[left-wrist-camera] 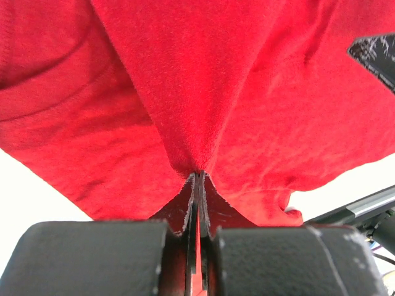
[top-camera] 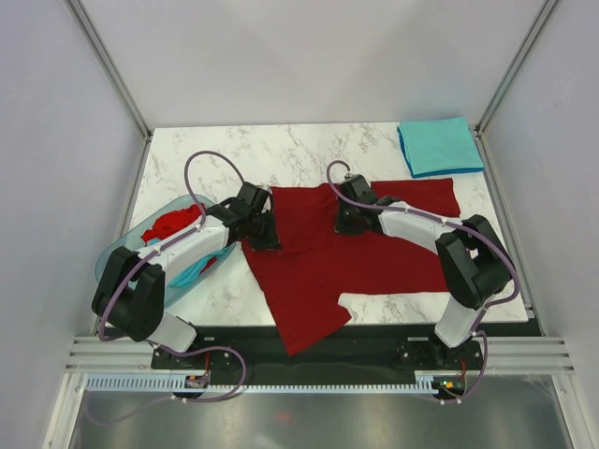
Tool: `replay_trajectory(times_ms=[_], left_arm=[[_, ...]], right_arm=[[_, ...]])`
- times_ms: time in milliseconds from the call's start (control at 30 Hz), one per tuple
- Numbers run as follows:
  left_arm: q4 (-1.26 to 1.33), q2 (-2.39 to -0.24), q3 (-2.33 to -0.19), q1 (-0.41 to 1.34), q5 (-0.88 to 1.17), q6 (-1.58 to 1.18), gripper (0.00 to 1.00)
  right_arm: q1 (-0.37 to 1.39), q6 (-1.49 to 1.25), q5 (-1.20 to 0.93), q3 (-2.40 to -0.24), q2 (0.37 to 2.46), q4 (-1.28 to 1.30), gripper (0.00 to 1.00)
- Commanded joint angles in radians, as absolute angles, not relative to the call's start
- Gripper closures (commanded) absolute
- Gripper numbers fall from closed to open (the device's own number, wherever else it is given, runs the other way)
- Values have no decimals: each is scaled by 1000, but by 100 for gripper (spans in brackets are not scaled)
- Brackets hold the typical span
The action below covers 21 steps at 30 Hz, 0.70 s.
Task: Fold and stack the t-shirts
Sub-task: Fold the tshirt
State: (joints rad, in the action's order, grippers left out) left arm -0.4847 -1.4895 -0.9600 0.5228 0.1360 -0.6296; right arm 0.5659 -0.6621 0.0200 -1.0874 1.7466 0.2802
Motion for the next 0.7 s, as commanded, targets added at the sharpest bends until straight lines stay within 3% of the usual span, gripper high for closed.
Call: replay_trajectory(times_ms=[0, 300, 467, 533, 667], left_arm=[[-488, -1450, -960, 548, 114, -686, 98], [-488, -1479, -919, 551, 52, -678, 98], [-488, -1546, -937, 549, 60, -658, 98], [-488, -1568, -943, 551, 74, -647, 98], [-491, -1562, -959, 551, 81, -626, 77]], right_arm=[[557, -643, 51, -1126, 1700, 302, 100], [555, -594, -44, -1126, 1706, 302, 100], [555, -620, -51, -1091, 1703, 264, 70], [561, -617, -69, -1082, 1707, 244, 65], [574, -600, -57, -1077, 1729, 222, 62]])
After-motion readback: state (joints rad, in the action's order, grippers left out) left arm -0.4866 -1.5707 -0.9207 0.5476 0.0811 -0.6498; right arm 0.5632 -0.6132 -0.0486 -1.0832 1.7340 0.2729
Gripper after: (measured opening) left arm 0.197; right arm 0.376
